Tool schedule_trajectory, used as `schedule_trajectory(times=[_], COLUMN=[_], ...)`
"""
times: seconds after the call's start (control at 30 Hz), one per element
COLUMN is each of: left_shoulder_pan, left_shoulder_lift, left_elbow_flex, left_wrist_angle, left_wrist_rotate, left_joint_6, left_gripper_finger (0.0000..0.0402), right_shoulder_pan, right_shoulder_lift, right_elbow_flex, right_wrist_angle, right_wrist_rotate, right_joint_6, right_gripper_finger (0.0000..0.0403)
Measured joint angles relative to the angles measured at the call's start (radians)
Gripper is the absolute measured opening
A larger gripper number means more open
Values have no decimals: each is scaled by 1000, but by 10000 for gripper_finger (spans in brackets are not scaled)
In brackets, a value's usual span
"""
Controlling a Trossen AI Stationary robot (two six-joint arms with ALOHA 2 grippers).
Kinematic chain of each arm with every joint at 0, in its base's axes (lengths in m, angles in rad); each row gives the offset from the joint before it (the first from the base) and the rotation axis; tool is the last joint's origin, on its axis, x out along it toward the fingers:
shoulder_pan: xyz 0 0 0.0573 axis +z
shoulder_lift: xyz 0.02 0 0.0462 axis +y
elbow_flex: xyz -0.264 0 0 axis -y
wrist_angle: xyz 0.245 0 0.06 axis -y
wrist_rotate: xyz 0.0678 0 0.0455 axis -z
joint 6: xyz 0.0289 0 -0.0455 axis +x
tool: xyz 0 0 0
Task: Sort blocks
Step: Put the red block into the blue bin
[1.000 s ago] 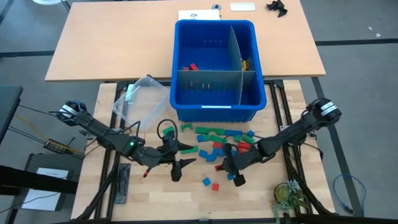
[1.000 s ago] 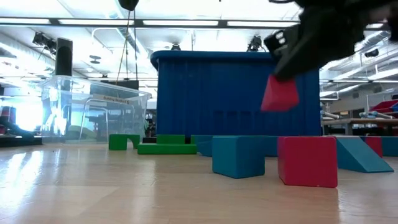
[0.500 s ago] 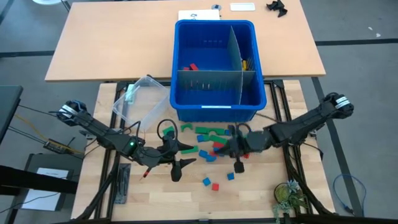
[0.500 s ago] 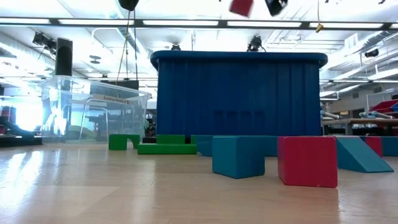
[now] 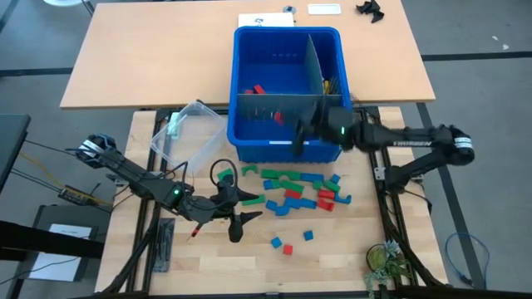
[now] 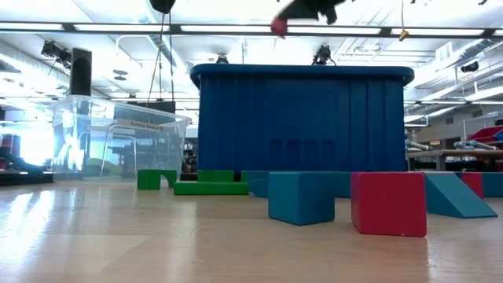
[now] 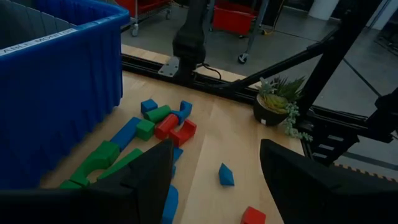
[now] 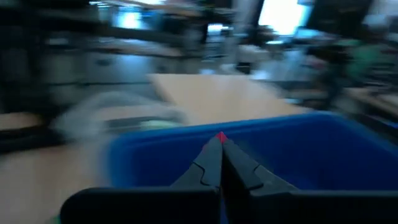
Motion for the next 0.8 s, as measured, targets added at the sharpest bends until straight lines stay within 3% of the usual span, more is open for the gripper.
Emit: schedule_trajectory(times=[0.17, 0.4, 0.53, 0.8], left_shoulder_pan=[0, 0, 0, 0], left_shoulder_lift=[0, 0, 0, 0], left_elbow_flex=[0, 0, 0, 0], left_wrist_angle=[0, 0, 0, 1], left_wrist_rotate=[0, 0, 0, 0], left_joint_6=[0, 0, 0, 0], left_gripper_finger=[248, 248, 248, 248], right_shoulder_pan=[-257, -519, -588, -629], right_shoulder_lift=[0, 39, 118, 292], right_elbow_flex=[0, 2, 19, 115], right_wrist_angle=[21, 48, 72, 90], right_wrist_rotate=[-24, -172, -237, -242], right_joint_6=[16, 97, 144, 150], right_gripper_finger=[0, 0, 0, 5])
